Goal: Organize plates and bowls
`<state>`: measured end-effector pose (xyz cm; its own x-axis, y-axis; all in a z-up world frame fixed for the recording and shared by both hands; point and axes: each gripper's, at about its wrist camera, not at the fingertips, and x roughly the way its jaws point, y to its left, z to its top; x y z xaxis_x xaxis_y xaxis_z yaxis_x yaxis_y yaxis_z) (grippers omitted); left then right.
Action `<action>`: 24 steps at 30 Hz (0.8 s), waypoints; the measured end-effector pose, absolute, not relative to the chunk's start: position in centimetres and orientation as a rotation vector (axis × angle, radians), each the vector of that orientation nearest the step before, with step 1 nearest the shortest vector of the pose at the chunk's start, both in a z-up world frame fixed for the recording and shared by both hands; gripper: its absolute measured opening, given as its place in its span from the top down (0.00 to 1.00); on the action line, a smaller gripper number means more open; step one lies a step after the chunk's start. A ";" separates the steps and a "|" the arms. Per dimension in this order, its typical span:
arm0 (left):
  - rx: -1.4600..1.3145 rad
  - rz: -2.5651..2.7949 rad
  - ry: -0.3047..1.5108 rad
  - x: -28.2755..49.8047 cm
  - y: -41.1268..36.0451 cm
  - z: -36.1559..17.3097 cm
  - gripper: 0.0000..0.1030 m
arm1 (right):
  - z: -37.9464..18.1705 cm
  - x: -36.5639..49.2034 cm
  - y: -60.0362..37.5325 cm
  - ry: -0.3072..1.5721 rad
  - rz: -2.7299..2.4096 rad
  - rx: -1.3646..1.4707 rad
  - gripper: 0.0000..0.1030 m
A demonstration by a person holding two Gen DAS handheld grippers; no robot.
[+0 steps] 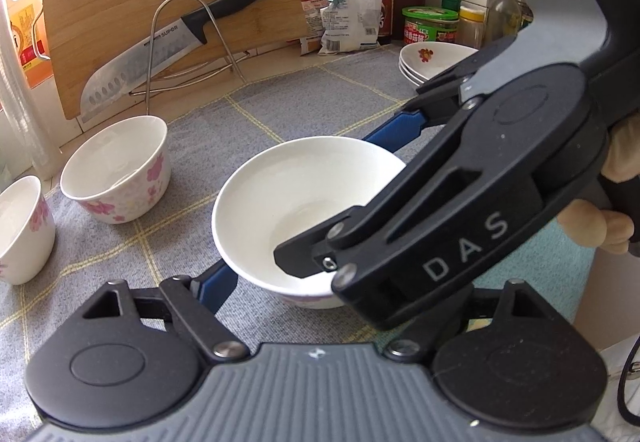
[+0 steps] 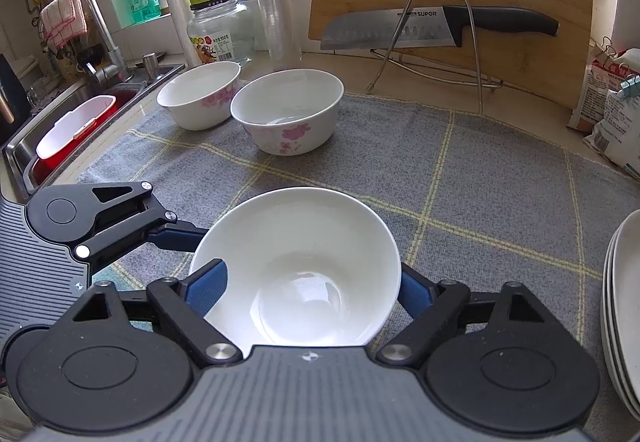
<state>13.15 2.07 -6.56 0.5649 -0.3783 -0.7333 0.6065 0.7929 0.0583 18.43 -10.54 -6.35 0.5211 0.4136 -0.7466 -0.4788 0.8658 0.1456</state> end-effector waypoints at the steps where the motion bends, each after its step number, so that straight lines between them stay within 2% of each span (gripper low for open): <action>1: 0.320 -0.594 0.768 13.0 2.1 -6.5 0.10 | -6.2 18.3 -10.6 0.859 0.528 -0.076 0.00; 4: 0.298 -0.602 0.759 12.9 2.4 -6.4 0.06 | -5.9 18.3 -10.7 0.854 0.542 -0.060 0.00; 13: 0.254 -0.573 0.778 11.9 4.6 -6.0 0.06 | -5.2 18.1 -10.6 0.838 0.537 -0.077 0.00; 24: 0.205 -0.455 0.682 11.1 8.5 -4.7 0.03 | -4.0 18.5 -9.4 0.802 0.565 -0.110 0.00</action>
